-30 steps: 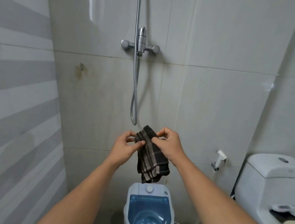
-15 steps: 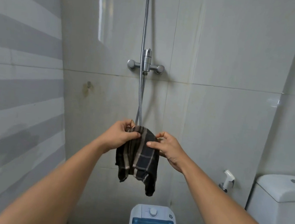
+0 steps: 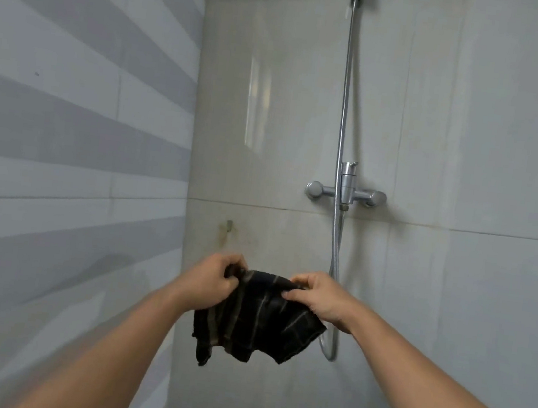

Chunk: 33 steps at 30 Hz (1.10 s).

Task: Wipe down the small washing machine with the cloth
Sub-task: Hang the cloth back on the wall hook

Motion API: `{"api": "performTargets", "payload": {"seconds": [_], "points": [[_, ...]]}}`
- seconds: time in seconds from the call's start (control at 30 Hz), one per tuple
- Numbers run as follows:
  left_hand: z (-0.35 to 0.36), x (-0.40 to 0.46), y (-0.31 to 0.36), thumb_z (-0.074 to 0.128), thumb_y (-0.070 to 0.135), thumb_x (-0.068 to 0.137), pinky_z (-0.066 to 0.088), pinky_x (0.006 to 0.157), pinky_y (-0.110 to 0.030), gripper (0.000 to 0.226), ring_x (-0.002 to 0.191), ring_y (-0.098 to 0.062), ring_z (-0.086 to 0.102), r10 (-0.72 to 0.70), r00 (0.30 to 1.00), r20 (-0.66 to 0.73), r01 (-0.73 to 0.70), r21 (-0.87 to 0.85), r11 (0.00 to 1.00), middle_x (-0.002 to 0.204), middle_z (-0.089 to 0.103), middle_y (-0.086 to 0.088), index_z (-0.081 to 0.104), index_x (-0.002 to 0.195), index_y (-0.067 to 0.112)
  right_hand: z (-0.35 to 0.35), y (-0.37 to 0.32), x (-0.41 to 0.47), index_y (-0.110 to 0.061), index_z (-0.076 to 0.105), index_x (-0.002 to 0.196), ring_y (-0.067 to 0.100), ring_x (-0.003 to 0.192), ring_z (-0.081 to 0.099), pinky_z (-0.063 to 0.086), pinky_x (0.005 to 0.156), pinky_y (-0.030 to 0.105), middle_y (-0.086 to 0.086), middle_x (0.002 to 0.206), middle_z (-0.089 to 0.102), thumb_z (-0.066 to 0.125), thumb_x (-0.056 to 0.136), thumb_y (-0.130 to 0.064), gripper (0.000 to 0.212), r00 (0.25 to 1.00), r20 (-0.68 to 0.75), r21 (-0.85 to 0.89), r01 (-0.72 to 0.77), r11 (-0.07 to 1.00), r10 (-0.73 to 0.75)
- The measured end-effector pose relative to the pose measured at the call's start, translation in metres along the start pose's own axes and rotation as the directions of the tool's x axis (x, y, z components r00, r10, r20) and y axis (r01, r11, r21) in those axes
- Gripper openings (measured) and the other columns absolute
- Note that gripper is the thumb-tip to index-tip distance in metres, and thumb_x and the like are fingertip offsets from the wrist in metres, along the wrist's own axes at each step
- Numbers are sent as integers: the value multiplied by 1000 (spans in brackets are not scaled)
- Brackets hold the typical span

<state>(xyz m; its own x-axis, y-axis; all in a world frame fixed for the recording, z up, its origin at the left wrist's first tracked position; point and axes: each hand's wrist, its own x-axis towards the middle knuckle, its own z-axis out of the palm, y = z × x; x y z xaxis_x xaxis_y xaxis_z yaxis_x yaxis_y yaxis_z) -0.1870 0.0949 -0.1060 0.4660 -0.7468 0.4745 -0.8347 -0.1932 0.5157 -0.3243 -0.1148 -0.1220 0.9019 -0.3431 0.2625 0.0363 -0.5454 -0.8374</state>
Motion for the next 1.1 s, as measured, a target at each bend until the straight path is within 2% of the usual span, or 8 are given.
{"api": "performTargets", "payload": {"seconds": [0.2, 0.3, 0.47, 0.67, 0.77, 0.87, 1.0, 1.1], "points": [[-14, 59, -65, 59, 20, 88, 54, 70, -28, 17, 76, -9, 65, 85, 973, -213, -105, -87, 991, 97, 67, 9, 53, 99, 32, 23, -12, 116, -7, 72, 107, 24, 84, 73, 59, 81, 34, 21, 101, 76, 74, 88, -3, 19, 991, -109, 118, 96, 988, -83], [-16, 92, -104, 54, 18, 93, 51, 74, -22, 31, 84, 0, 65, 172, 931, -321, -158, 69, 985, 111, 61, 20, 49, 114, 41, 26, -6, 171, -6, 73, 100, 22, 78, 73, 59, 70, 28, 17, 97, 77, 79, 83, -5, 18, 989, -127, 87, 91, 992, -80], [-19, 152, -172, 38, 25, 90, 54, 66, -28, 46, 92, -10, 62, 435, 856, -279, -196, 603, 773, 114, 57, 14, 58, 129, 37, 37, 0, 258, -11, 78, 87, 16, 81, 72, 58, 85, 33, 10, 89, 78, 79, 79, -1, 13, 942, -210, -89, 247, 965, -261], [-23, 214, -220, 58, 19, 89, 52, 54, -33, 44, 84, -19, 62, 466, 833, -299, -112, 734, 670, 108, 60, 5, 62, 131, 33, 54, 2, 312, -27, 69, 99, 19, 89, 67, 56, 79, 37, -4, 100, 70, 65, 88, -21, 14, 788, -255, -580, 339, 741, -561], [-11, 226, -236, 59, 21, 91, 52, 55, -34, 47, 84, -18, 61, 441, 842, -312, -87, 727, 681, 109, 57, 6, 57, 136, 34, 64, 16, 323, -23, 67, 106, 28, 79, 63, 55, 68, 43, 0, 106, 61, 55, 96, -24, 15, 714, -174, -810, 288, 511, -678], [7, 220, -244, 56, 20, 90, 50, 52, -31, 44, 81, -17, 61, 419, 820, -389, -71, 658, 750, 109, 59, 7, 58, 132, 32, 75, 34, 323, -19, 70, 107, 27, 78, 62, 54, 59, 41, 1, 106, 62, 55, 97, -22, 19, 658, -150, -853, 292, 433, -738], [31, 207, -251, 58, 11, 87, 52, 63, -33, 46, 93, -20, 57, 376, 810, -449, -80, 550, 831, 112, 62, 5, 63, 131, 25, 86, 54, 314, -22, 72, 112, 25, 81, 64, 55, 60, 39, 1, 106, 65, 59, 93, -23, 24, 637, -154, -840, 318, 439, -756], [51, 197, -244, 51, 5, 85, 51, 87, -27, 56, 107, -12, 52, 164, 841, -515, -63, 208, 976, 125, 52, 6, 60, 136, 26, 94, 63, 302, -22, 66, 127, 23, 91, 63, 57, 65, 41, -1, 118, 61, 52, 92, -27, 37, 698, -180, -776, 332, 537, -693]]}}
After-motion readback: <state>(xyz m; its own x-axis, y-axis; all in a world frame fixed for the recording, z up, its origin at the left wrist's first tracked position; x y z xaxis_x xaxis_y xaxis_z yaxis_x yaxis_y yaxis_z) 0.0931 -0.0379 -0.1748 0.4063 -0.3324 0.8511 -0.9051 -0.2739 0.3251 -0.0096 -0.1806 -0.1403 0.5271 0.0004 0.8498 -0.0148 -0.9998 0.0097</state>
